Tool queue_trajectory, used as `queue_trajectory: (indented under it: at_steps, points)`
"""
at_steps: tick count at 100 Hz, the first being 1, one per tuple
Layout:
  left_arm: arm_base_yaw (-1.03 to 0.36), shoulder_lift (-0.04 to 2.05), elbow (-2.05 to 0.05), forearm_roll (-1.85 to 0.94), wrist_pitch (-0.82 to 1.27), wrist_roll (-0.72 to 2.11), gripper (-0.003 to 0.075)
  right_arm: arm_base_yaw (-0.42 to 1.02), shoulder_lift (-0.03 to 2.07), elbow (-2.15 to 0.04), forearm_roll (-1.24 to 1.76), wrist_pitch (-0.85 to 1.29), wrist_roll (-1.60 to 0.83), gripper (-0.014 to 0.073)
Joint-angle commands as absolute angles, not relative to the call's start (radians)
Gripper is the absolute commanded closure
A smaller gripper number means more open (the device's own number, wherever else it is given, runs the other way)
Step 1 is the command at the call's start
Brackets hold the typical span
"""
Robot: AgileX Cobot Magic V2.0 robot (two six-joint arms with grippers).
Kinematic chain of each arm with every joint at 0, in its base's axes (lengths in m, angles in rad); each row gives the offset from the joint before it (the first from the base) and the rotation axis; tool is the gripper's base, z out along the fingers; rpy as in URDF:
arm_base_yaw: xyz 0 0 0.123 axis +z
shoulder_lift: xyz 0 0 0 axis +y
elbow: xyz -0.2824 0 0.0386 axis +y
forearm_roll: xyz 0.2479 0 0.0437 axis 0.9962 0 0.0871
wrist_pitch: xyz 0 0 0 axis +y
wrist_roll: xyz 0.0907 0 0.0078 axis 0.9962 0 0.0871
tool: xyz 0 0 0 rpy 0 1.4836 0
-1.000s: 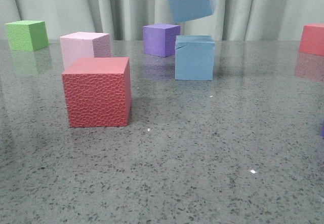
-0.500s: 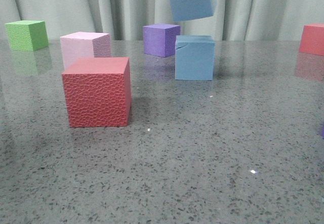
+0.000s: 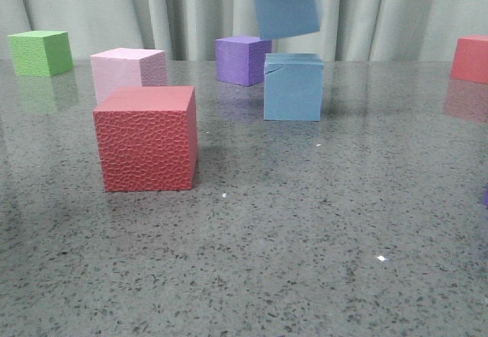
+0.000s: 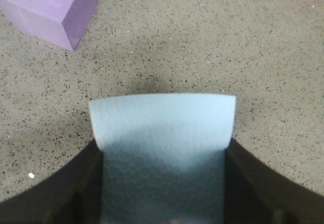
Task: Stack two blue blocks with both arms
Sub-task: 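Carry the held cube above the placed light blue cube, then lower the held cube onto the top of the placed cube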
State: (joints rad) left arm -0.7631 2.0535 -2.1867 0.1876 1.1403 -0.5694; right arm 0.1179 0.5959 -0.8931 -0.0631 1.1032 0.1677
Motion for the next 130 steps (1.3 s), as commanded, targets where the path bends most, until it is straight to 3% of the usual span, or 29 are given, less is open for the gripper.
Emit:
queue_trajectory:
  at_steps: [1, 130]
  points:
    - [-0.771, 2.002, -2.22, 0.196, 1.094, -0.579, 0.0654, 0.11, 0.598, -0.916, -0.068, 1.036, 0.159, -0.0052]
    - [-0.772, 2.012, -2.22, 0.19, 1.096, -0.576, 0.0654, 0.11, 0.598, -0.916, -0.068, 1.036, 0.159, -0.0052]
